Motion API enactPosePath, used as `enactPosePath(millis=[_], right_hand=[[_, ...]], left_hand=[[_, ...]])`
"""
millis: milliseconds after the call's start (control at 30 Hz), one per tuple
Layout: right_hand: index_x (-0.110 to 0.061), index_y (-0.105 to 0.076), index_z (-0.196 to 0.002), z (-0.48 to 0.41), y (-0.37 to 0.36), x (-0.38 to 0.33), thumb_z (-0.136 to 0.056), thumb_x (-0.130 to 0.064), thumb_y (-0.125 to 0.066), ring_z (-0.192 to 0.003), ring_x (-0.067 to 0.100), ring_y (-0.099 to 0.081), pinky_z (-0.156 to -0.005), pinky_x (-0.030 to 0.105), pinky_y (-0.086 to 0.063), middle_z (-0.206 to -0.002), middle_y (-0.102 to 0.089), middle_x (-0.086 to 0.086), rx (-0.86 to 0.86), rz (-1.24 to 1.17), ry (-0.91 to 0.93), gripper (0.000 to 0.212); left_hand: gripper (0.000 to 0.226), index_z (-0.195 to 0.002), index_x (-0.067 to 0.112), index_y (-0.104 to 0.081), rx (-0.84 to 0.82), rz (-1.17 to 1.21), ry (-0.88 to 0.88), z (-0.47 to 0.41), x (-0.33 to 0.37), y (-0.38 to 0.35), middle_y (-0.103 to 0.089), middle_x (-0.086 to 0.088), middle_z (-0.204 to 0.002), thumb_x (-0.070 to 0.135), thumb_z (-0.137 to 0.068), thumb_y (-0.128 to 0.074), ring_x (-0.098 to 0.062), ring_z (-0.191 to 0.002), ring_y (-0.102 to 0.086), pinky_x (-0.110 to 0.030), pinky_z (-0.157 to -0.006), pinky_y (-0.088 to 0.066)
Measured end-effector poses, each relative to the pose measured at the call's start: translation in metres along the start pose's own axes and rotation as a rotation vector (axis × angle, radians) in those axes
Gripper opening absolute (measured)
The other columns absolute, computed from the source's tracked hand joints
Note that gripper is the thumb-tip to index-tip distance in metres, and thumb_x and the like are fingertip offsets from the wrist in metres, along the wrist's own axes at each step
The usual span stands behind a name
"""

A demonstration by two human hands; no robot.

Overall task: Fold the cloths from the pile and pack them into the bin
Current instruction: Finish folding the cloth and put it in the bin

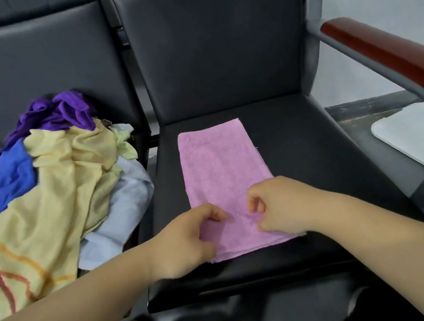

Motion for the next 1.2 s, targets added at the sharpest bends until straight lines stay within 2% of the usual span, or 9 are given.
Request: enactPosePath(millis=[67, 133, 300, 467, 567, 733, 933, 1067, 1200], right_hand=[[-0.035, -0.063, -0.107, 0.000, -0.001, -0.002, -0.083, -0.029, -0.077, -0.095, 0.009, -0.059, -0.079, 0.023, -0.050, -0.100, -0.059, -0.017, -0.033, -0.006, -0.002, 0.029], [-0.035, -0.064, -0.116, 0.000, 0.000, -0.005, -0.081, -0.036, -0.079, -0.095, 0.006, -0.056, -0.076, 0.019, -0.045, -0.100, -0.056, -0.020, -0.080, -0.012, -0.006, 0.038], [-0.037, -0.059, -0.118, 0.004, -0.006, -0.013, -0.072, -0.056, -0.083, -0.097, 0.009, -0.057, -0.087, 0.030, -0.052, -0.108, -0.051, -0.017, -0.157, 0.000, -0.041, 0.056], [-0.019, -0.048, -0.076, -0.003, 0.007, -0.009, -0.086, -0.017, -0.062, -0.075, 0.019, -0.048, -0.056, 0.030, -0.036, -0.081, -0.049, -0.004, 0.101, 0.161, -0.092, 0.017], [-0.015, -0.047, -0.066, -0.009, 0.021, 0.004, -0.083, -0.016, -0.062, -0.062, 0.019, -0.045, -0.053, 0.031, -0.033, -0.067, -0.052, -0.003, 0.112, -0.065, -0.205, 0.022], [-0.022, -0.047, -0.051, -0.001, 0.015, 0.007, -0.083, -0.007, -0.068, -0.059, 0.018, -0.041, -0.056, 0.027, -0.036, -0.059, -0.045, 0.001, -0.246, -0.633, -0.345, 0.041], [-0.013, -0.075, -0.080, -0.009, 0.027, 0.018, -0.087, -0.014, -0.073, -0.085, 0.021, -0.071, -0.076, 0.034, -0.060, -0.090, -0.076, 0.008, -0.094, -0.720, -0.391, 0.006], [-0.007, -0.076, -0.105, -0.020, 0.039, 0.026, -0.091, -0.016, -0.072, -0.102, 0.027, -0.074, -0.091, 0.042, -0.062, -0.106, -0.078, 0.010, 0.069, -0.741, -0.432, 0.017], [-0.006, -0.074, -0.108, -0.034, 0.046, 0.035, -0.095, -0.014, -0.068, -0.106, 0.025, -0.072, -0.084, 0.038, -0.063, -0.114, -0.075, 0.011, 0.193, -0.762, -0.442, 0.017]], left_hand=[[0.065, -0.106, 0.045, -0.061, -0.050, 0.026, 0.036, 0.009, -0.007, -0.005, -0.060, 0.009, -0.070, -0.007, -0.068, -0.052, -0.013, -0.053, -0.047, -0.026, -0.049, -0.038], [0.063, -0.099, 0.046, -0.065, 0.070, -0.066, 0.000, 0.010, -0.012, -0.004, -0.064, 0.005, -0.072, -0.010, -0.072, -0.054, -0.016, -0.054, -0.051, -0.030, -0.052, -0.046], [0.011, -0.082, 0.025, -0.068, 0.285, -0.073, -0.173, 0.002, 0.004, 0.006, -0.065, 0.005, -0.069, 0.020, -0.088, -0.075, -0.006, -0.060, -0.053, -0.027, -0.065, -0.048], [0.013, -0.084, 0.019, -0.061, 0.364, -0.021, -0.108, -0.009, 0.004, 0.041, -0.056, -0.002, -0.060, 0.020, -0.095, -0.067, -0.012, -0.056, -0.050, -0.028, -0.054, -0.041], [0.014, -0.083, 0.014, -0.060, 0.233, 0.058, 0.029, -0.011, -0.001, 0.056, -0.057, 0.007, -0.055, 0.014, -0.096, -0.065, -0.012, -0.053, -0.050, -0.020, -0.049, -0.038], [0.014, -0.062, 0.021, -0.057, -0.185, 0.356, 0.291, 0.003, -0.005, 0.059, -0.049, -0.003, -0.059, 0.021, -0.071, -0.068, -0.013, -0.049, -0.045, -0.025, -0.051, -0.022], [0.014, -0.066, 0.020, -0.055, 0.015, 0.373, 0.277, -0.013, -0.012, 0.071, -0.050, -0.004, -0.061, 0.025, -0.069, -0.067, -0.013, -0.052, -0.047, -0.026, -0.052, -0.025], [0.021, -0.073, 0.017, -0.052, 0.197, 0.473, 0.215, -0.037, -0.016, 0.078, -0.049, -0.008, -0.076, 0.009, -0.092, -0.060, -0.016, -0.066, -0.047, -0.027, -0.060, -0.032], [0.025, -0.074, 0.018, -0.053, 0.341, 0.562, 0.170, -0.064, -0.021, 0.080, -0.049, -0.004, -0.075, 0.010, -0.097, -0.056, -0.016, -0.071, -0.047, -0.024, -0.062, -0.046]])
Point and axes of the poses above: each hand's wrist, its own z-axis away from the middle knuckle, its own y-axis out of the back of the hand, x = y × z, the point moved 4 cm from there along -z, towards the middle knuckle
